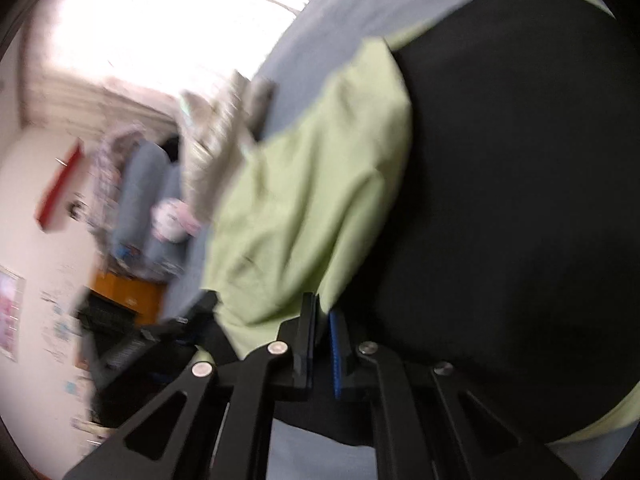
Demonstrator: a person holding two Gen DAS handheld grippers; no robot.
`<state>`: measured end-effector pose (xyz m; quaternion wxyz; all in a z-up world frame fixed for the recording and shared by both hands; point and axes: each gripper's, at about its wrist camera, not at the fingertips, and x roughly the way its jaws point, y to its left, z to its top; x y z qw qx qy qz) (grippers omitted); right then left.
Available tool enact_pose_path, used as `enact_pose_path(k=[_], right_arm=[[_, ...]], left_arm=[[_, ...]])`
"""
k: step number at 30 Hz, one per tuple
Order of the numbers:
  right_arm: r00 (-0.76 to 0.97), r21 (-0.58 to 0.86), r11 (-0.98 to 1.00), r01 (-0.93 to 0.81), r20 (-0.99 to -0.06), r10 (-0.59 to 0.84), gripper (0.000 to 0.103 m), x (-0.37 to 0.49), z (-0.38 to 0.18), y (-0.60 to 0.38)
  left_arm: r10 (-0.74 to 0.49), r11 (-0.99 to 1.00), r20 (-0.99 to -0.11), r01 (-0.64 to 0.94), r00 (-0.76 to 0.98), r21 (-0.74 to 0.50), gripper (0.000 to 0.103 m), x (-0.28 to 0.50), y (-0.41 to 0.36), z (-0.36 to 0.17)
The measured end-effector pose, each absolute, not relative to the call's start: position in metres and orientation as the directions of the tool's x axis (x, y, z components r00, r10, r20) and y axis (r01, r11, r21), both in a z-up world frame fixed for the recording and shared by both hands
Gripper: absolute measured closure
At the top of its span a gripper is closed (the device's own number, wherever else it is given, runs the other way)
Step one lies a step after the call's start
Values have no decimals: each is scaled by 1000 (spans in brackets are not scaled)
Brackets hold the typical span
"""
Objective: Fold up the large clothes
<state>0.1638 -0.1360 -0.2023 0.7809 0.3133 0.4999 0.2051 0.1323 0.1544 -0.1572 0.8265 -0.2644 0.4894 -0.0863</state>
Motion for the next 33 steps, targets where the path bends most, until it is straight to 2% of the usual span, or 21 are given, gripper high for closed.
enact_pose_path(k=[2, 6, 12, 19, 23, 26, 29, 33], right_arm=[[420, 673, 740, 2, -672, 610, 98, 160, -208, -133], [445, 620, 784, -12, -699, 560, 99, 151, -196, -126], [502, 601, 799, -25, -684, 530, 100, 139, -178, -138], [464, 597, 802, 2, -711, 528, 99, 145, -187, -141], [465, 547, 837, -2, -741, 485, 93, 143, -174, -141], [493, 497, 868, -8, -753, 436, 92, 138, -159, -147], [561, 455, 890, -14, -734, 384, 92, 131, -142, -154], [608, 447, 891, -78, -687, 398, 92, 141, -127, -147]], left_arm=[[-378, 857, -799, -149, 468, -493, 99, 131, 148, -175], [-341, 883, -810, -135, 477, -450, 99, 132, 134, -168], [-383, 871, -799, -108, 463, -480, 98, 129, 120, -161], [-351, 895, -813, -90, 464, -437, 98, 123, 119, -165], [-332, 910, -816, -70, 473, -410, 85, 121, 125, -154], [-314, 913, -813, -79, 491, -400, 83, 119, 130, -142], [-285, 919, -798, -86, 532, -386, 83, 117, 137, -127], [-291, 918, -761, -54, 580, -392, 83, 125, 142, -111]])
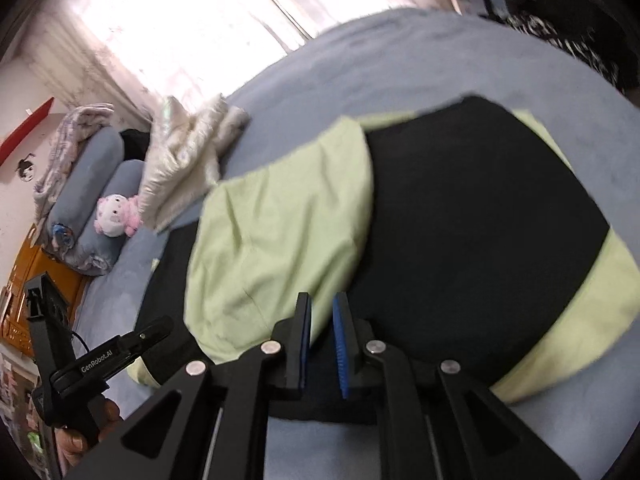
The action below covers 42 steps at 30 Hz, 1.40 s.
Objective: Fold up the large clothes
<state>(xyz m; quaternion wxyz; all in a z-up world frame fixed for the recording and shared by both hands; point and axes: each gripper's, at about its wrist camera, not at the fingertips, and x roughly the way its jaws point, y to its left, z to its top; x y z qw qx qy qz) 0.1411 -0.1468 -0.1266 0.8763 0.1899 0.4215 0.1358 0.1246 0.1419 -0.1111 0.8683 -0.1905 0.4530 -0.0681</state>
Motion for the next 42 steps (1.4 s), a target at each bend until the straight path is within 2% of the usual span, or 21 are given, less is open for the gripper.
enact_pose_path(k=[4, 8, 12, 16, 21, 23, 30, 38, 40, 42], right_arm=[[641, 447, 880, -159, -631, 436, 92, 171, -118, -122], [641, 437, 876, -205, -617, 458, 92, 211, -120, -90], [573, 443, 875, -197, -672, 469, 92, 245, -145, -71], [534, 406, 908, -99, -748, 393, 92, 252, -176, -85], [572, 385, 923, -3, -756, 317, 95, 231, -184, -135], [563, 432, 902, -8, -744, 361, 95, 222, -188, -149], [557, 379, 925, -3, -768, 317, 92, 218, -184, -141], [549, 423, 905, 34, -765, 337, 92, 207, -178, -150], [555, 431, 902, 36, -759, 341, 90, 199, -171, -150], [560, 430, 903, 22, -753, 345, 83, 191, -162, -147]], left_arm=[[-297, 919, -736, -27, 608, -394, 83, 150, 134, -107], [-289, 923, -721, -18, 630, -385, 83, 185, 118, -110], [-281, 928, -734, -22, 618, -373, 83, 212, 107, -123], [-230, 945, -811, -74, 537, -317, 83, 225, 107, -153], [-253, 937, -801, -70, 542, -343, 83, 208, 122, -166], [-252, 939, -798, -60, 548, -338, 83, 200, 123, -168], [-206, 958, -807, -54, 554, -281, 83, 194, 117, -165], [-194, 964, -812, -46, 551, -262, 83, 174, 113, -146], [-193, 965, -812, -45, 551, -260, 83, 165, 115, -139], [-191, 965, -812, -45, 551, -257, 82, 155, 117, -132]])
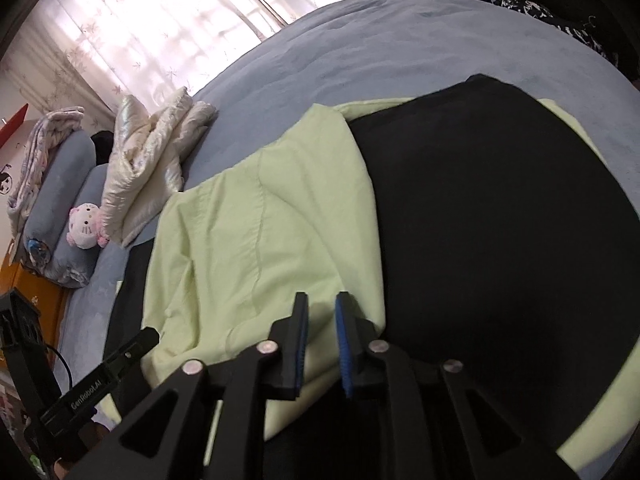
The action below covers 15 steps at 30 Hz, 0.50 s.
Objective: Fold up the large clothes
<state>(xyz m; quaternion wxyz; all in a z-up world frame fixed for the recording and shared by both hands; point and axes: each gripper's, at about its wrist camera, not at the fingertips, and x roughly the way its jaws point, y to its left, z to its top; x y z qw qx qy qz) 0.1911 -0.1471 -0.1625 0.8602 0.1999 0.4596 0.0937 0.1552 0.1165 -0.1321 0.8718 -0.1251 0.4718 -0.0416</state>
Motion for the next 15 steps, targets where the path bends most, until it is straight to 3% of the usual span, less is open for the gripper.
enact_pose_path(k=[15], right_arm=[[570, 409, 908, -88, -727, 382, 79, 114, -120, -129]], left_arm=[[-200, 960, -801, -50, 565, -275, 78, 68, 129, -92]])
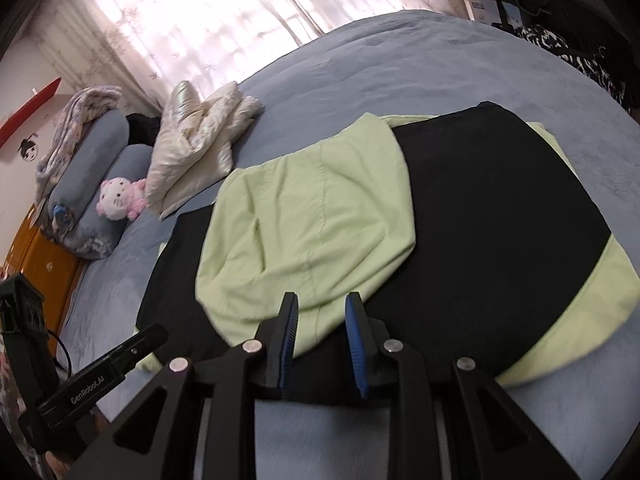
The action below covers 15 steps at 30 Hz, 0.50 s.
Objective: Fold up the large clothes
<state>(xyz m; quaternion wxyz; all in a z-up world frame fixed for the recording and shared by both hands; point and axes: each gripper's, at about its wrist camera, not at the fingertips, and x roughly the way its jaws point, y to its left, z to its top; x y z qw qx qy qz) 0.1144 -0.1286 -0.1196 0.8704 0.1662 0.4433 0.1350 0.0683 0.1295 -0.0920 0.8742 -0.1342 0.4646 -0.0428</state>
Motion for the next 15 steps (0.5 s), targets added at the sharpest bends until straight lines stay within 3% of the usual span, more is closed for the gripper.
enact_pose_path(k=[6, 15], right_arm=[[560, 393, 908, -143, -724, 402, 79, 91, -117, -114], [531, 378, 905, -196, -735, 422, 79, 78, -125, -91]], left_arm=[[-205, 960, -800, -42, 564, -275, 76, 43, 132, -90], [-309, 920, -794, -47, 524, -389, 60, 26, 146, -111]])
